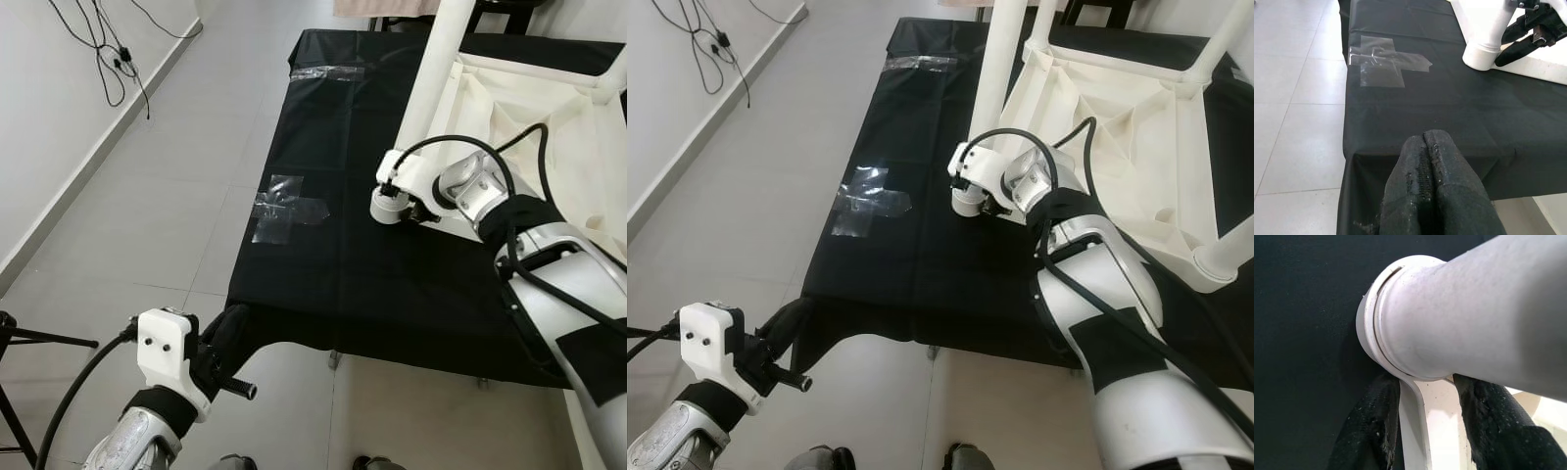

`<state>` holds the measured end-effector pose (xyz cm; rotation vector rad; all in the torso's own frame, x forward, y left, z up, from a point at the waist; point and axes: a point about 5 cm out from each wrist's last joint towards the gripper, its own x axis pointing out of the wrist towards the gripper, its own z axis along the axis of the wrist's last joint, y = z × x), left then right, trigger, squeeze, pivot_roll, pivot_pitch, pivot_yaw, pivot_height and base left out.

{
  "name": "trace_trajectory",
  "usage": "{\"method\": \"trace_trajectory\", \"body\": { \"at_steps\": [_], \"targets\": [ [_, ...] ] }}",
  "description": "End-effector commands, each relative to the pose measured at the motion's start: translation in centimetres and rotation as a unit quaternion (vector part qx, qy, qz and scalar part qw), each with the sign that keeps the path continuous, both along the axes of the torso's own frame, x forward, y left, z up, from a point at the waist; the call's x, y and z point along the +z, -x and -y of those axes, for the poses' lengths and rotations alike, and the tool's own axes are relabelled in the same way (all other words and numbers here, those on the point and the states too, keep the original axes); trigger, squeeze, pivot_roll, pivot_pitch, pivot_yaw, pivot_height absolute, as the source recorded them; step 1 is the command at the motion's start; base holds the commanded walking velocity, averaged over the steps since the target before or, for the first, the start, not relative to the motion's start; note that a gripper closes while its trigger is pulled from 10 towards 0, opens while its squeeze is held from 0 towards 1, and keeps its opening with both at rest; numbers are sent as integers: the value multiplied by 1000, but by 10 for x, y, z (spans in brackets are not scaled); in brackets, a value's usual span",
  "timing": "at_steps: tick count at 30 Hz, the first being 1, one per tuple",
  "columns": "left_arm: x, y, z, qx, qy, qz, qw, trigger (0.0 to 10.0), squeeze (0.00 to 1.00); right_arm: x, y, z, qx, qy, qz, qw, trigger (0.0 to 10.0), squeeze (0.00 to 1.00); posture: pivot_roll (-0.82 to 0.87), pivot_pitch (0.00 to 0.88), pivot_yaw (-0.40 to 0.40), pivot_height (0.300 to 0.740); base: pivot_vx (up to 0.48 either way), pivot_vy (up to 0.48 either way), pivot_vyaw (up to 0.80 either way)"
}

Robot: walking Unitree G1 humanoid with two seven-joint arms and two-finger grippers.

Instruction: Building children table

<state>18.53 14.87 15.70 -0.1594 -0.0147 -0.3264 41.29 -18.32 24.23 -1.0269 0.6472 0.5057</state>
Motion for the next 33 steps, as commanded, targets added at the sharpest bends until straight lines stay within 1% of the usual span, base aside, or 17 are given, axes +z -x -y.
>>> {"method": "trace_trajectory", "body": {
  "at_steps": [1, 3, 9, 10, 13, 14, 16, 17, 18, 19, 20, 21, 22, 23, 26, 27, 33],
  "targets": [
    [0, 2, 0, -3, 3, -8, 1000, 10000, 0, -25, 7, 9, -24, -3, -49, 998, 0, 0, 5, 257, -14, 740, 0, 0, 0],
    [0, 2, 0, -3, 3, -8, 1000, 10000, 0, -25, 7, 9, -24, -3, -49, 998, 0, 0, 5, 257, -14, 740, 0, 0, 0],
    [0, -4, -1, -2, 1, -4, 1000, 10000, 0, -32, 10, -1, 25, 32, -96, 995, 0, 0, -9, 223, -16, 740, 0, 0, 0],
    [0, -6, -1, -2, 0, -2, 1000, 10000, 0, -34, 9, -2, 32, 48, -91, 994, 4314, 0, -10, 217, -16, 740, 0, 0, 0],
    [0, -7, -1, -2, -1, -1, 1000, 10000, 0, -35, 9, -2, 36, 60, -86, 994, 4314, 0, -10, 217, -16, 740, 0, 0, 0],
    [0, -8, 0, -1, -1, -1, 1000, 10000, 0, -33, 7, -1, 30, 58, -65, 996, 10000, 0, -9, 210, -17, 740, 0, 0, 0],
    [0, -8, 0, -1, -1, 0, 1000, 10000, 0, -29, 6, 2, 21, 55, -46, 997, 10000, 0, -9, 210, -17, 740, 0, 0, 0],
    [0, -8, 0, -1, -1, 0, 1000, 10000, 0, -25, 4, 5, 10, 46, -32, 998, 10000, 169, -12, 207, -18, 740, 0, 0, 0],
    [0, -8, 0, -1, -1, 0, 1000, 10000, 0, -25, 4, 5, 10, 46, -32, 998, 10000, 169, -12, 207, -18, 740, 0, 0, 0],
    [0, -8, 0, -1, -1, 0, 1000, 10000, 0, -21, 4, 8, 1, 38, -24, 999, 10000, 478, -15, 207, -17, 740, 0, 0, 0],
    [0, -8, 0, -1, -1, 0, 1000, 10000, 0, -21, 4, 8, 1, 38, -24, 999, 10000, 478, -15, 207, -17, 740, 0, 0, 0],
    [0, -8, 0, -1, 0, 0, 1000, 10000, 0, -17, 4, 11, -5, 34, -22, 999, 10000, 588, -18, 206, -17, 740, 0, 0, 0],
    [0, -8, 0, -1, 0, 0, 1000, 10000, 0, -15, 4, 14, -9, 33, -21, 999, 10000, 584, -18, 206, -17, 740, 0, 0, 0],
    [0, -8, 0, -2, 0, -1, 1000, 10000, 0, -14, 5, 17, -8, 37, -25, 999, 10000, 475, -18, 206, -16, 740, 0, 0, 0],
    [0, -8, 0, -2, 1, -1, 1000, 10000, 0, -14, 6, 20, -6, 44, -31, 999, 10000, 475, -18, 204, -15, 740, 0, 0, 0],
    [0, -8, 0, -3, 0, -2, 1000, 10000, 0, -15, 7, 25, -7, 57, -40, 998, 10000, 0, -18, 202, -15, 740, 0, 0, 0],
    [-1, -8, 0, -4, -1, -2, 1000, 10000, 0, -16, 8, 30, -14, 74, -43, 996, 10000, 0, -15, 195, -13, 740, 0, 0, 0]
  ]
}}
